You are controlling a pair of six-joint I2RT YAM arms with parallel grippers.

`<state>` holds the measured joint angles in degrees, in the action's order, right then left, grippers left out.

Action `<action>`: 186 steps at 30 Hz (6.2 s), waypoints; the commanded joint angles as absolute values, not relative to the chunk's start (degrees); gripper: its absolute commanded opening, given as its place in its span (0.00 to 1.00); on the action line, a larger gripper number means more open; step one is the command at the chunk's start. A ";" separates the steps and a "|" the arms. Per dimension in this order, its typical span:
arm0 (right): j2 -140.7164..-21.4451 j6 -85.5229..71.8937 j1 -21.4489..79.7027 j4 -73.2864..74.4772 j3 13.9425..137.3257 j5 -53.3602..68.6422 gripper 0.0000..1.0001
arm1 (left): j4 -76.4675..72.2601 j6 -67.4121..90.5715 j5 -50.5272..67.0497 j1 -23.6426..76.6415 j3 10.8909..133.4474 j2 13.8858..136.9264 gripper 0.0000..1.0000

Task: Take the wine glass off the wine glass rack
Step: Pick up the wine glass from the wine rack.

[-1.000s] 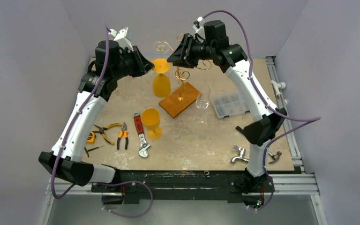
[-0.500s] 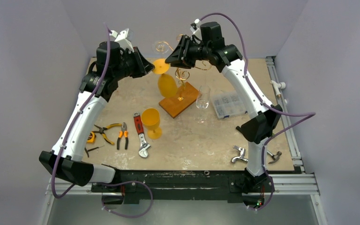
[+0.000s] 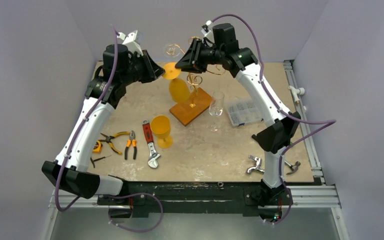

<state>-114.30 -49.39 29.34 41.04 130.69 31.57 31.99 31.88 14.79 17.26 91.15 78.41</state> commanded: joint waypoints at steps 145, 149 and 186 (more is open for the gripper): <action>-102.44 -63.15 32.42 25.39 120.77 31.59 0.00 | 37.73 35.75 14.51 16.70 90.55 60.06 0.99; -102.09 -64.30 32.42 24.47 119.36 32.43 0.00 | 37.77 35.74 14.46 16.74 90.44 59.82 0.99; -109.58 -68.66 32.80 19.38 123.60 38.94 0.00 | 37.10 32.22 11.16 16.70 90.18 59.02 0.99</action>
<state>-110.28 -68.16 32.25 22.35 120.95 36.56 39.07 33.36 11.49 17.23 88.49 58.65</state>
